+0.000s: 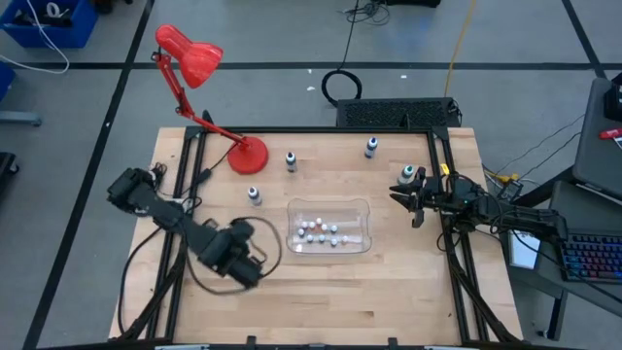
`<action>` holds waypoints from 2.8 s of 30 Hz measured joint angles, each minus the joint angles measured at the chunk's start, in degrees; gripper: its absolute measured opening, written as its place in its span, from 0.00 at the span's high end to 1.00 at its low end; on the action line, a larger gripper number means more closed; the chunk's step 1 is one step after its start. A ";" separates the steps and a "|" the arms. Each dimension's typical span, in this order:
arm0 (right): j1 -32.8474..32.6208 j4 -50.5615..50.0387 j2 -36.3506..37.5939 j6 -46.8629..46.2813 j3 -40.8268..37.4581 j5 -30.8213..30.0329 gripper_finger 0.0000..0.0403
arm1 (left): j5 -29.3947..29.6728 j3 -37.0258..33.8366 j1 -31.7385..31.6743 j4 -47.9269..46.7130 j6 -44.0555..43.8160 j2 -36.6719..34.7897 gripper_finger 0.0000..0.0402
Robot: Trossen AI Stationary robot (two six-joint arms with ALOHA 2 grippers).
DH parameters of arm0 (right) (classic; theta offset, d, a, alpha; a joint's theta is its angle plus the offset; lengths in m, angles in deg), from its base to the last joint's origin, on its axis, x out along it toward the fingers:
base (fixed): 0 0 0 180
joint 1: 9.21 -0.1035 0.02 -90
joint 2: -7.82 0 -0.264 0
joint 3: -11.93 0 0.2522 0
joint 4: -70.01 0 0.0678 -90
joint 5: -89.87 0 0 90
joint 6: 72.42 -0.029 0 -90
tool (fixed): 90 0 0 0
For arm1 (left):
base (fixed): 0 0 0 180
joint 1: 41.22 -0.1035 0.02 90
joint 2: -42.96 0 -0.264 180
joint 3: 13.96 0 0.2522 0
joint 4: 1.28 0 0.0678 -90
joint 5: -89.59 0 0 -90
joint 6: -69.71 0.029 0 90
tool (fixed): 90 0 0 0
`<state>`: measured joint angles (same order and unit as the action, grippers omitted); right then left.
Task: Pick & Place food coloring
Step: Put the small blue food coloring bottle into the transparent bin
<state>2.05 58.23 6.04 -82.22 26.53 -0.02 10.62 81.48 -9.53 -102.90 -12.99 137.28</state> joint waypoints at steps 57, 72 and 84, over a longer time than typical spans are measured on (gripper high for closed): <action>0.02 0.00 -0.02 0.00 -0.01 -0.01 0.78 | -9.53 -38.61 1.33 28.61 -16.39 -12.86 0.42; 0.02 0.00 -0.02 0.00 -0.02 -0.01 0.78 | -9.33 -38.61 1.33 28.39 -16.94 -12.86 0.58; 0.00 0.00 -0.02 0.00 0.00 -0.01 0.78 | -10.17 -38.61 1.33 28.35 -19.05 -12.86 0.77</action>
<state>2.05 58.23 6.02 -82.22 26.53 -0.03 0.45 42.87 -8.20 -74.55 -32.04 124.41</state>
